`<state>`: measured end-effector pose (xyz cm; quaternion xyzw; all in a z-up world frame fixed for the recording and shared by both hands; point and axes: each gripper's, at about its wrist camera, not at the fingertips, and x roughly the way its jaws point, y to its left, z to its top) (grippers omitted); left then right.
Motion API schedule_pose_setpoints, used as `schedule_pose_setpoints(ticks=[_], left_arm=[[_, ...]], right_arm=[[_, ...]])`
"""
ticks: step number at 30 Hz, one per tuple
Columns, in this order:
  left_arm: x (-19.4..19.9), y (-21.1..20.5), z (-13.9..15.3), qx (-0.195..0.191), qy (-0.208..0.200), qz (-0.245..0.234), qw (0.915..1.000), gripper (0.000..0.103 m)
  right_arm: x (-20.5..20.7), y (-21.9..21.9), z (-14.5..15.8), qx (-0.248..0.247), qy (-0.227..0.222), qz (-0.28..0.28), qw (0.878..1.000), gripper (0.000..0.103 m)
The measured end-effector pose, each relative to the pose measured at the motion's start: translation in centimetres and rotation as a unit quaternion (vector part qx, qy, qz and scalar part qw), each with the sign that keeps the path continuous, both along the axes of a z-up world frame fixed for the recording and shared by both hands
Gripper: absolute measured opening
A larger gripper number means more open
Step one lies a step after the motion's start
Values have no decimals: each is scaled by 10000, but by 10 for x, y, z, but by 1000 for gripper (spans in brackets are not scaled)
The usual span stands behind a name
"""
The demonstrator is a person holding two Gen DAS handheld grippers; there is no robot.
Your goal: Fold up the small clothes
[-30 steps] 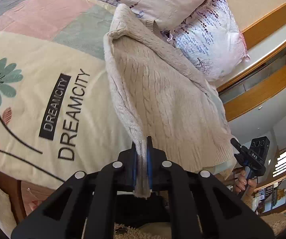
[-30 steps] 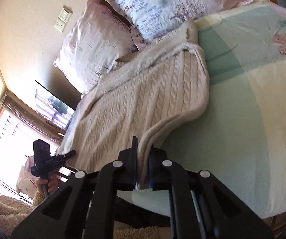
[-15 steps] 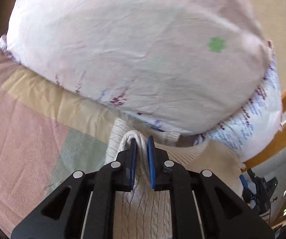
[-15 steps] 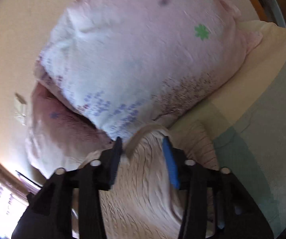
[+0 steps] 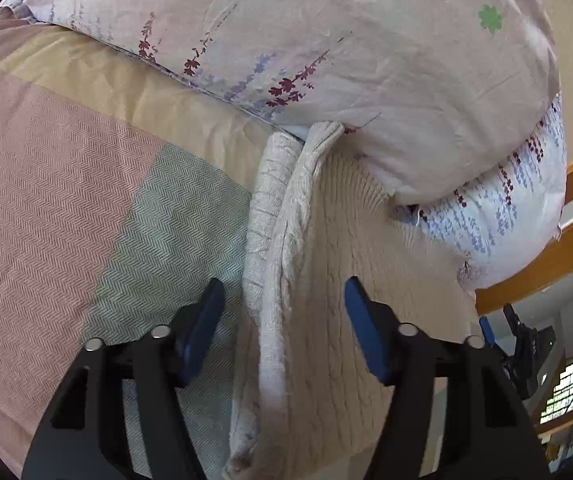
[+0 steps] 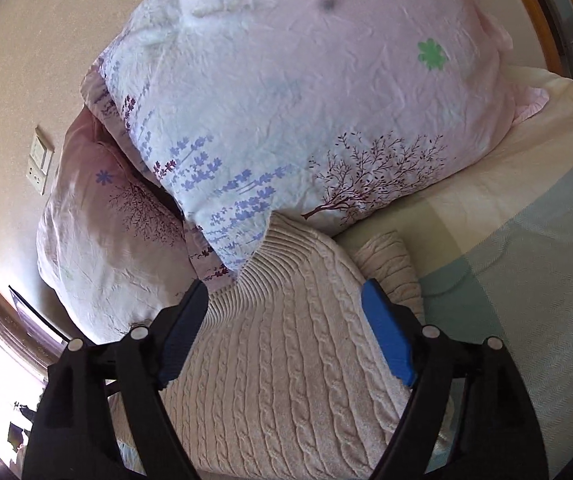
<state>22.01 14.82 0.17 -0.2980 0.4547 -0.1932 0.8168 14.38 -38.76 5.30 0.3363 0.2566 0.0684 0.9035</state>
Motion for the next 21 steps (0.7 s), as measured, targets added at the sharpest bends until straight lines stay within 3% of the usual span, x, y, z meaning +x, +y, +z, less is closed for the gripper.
schedule_pose_setpoints(ticks=[1, 4, 8, 11, 14, 15, 16, 18, 19, 21], left_arm=[[3, -3, -6, -318, 156, -69, 9993, 18], [-2, -14, 0, -449, 130, 32, 9989, 15], [-13, -52, 61, -1048, -449, -278, 9931, 13], [-10, -127, 108, -1232, -924, -881, 9841, 13], [14, -228, 114, -1586, -795, -1443, 9735, 13], [24, -258, 106, -1815, -523, -1625, 9685, 15], [34, -287, 95, -2134, -153, -1895, 9583, 24], [40, -317, 73, -2957, 510, -2288, 9261, 27], [35, -317, 71, -3043, 554, -2285, 9231, 29], [21, -298, 80, -2566, 99, -2184, 9415, 59]], right_arm=[[0, -1, 0, 41, 4, 12, 10000, 79], [-2, -7, 2, 208, 2, 60, 9998, 79], [-15, -24, 16, 356, -255, -125, 9990, 79], [-27, -38, 28, 184, -519, -415, 9976, 79], [-29, -54, 28, -112, -482, -588, 9970, 79], [-26, -61, 24, -134, -358, -568, 9977, 79], [-24, -69, 18, -105, -233, -539, 9982, 79], [-21, -87, 8, 107, 1, -556, 9984, 79], [-21, -96, 4, 302, 59, -568, 9979, 79], [-21, -109, -2, 879, 76, -395, 9953, 89]])
